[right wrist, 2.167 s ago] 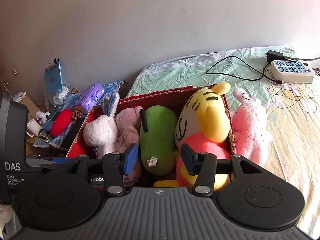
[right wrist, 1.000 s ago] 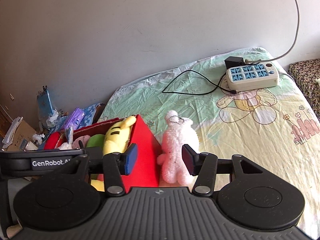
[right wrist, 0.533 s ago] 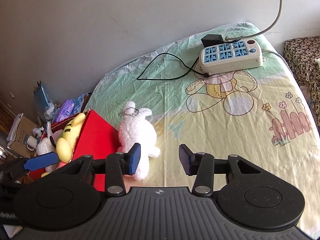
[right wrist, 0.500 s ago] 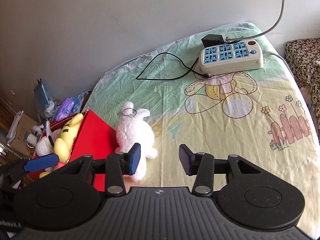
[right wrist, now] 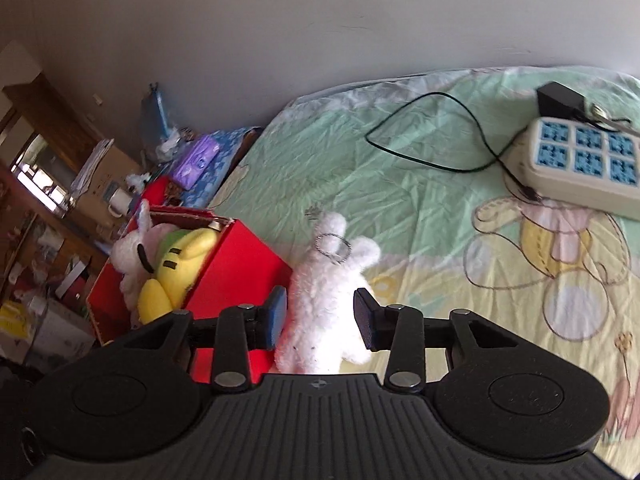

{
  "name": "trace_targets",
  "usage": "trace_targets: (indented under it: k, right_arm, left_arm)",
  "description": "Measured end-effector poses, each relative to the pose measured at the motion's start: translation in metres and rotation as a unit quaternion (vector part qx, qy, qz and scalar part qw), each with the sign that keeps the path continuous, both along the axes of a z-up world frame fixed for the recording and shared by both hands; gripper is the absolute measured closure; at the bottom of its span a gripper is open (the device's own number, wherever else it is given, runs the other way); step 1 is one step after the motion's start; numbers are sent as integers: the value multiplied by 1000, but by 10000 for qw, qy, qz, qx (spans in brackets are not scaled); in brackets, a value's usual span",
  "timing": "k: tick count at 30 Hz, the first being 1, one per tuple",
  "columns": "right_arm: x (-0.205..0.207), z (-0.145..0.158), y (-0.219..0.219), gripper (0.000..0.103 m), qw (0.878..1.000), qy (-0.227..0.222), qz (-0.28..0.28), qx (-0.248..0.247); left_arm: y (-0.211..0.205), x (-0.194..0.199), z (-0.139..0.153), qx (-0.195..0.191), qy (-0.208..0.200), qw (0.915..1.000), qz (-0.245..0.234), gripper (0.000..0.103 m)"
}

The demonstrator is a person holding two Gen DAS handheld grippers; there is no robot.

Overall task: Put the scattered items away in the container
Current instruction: 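Move the right tool to the second white bunny lying on the bed, then close the right tool on the second white bunny's body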

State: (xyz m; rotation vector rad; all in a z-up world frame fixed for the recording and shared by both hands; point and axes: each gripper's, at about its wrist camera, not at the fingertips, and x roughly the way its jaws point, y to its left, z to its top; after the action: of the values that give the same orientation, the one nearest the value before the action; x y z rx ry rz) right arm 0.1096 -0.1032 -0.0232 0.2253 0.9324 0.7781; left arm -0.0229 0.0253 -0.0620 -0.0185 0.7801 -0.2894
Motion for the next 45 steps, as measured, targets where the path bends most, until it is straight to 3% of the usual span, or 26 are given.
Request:
trace_targets:
  k: [6,11,18,24,34,39,45]
  right_arm:
    - [17,-2,54,71,9934,-507,925,-448]
    - [18,-18,86,71,9803,-1024,1456,-852]
    - [12,-33,60,71,9760,-1025,1714,-867]
    - [3,-42,8,71,9871,-703,1251,-715]
    - [-6,-84,-56,70,9990,186,25,-405]
    - [-8,-87,-75,70,9977,449,-501,10]
    - [3,-80,-98,69,9839,904,-1239,919]
  left_arm:
    - [2,2,-7,-206,34,9994,267,7]
    - [-3,-2,-14,-183,199,9994,198,7]
    - [-1,-1,-13,-45,201,9997,105,7]
    - [10,7,4,-123,10,9999,75,7]
    - [16,44,11,-296,-310,9985,328,7]
    - [10,61,3,-283,-392,9978,447,5]
    - [-5,37,6,-383,-472,9981,-69,4]
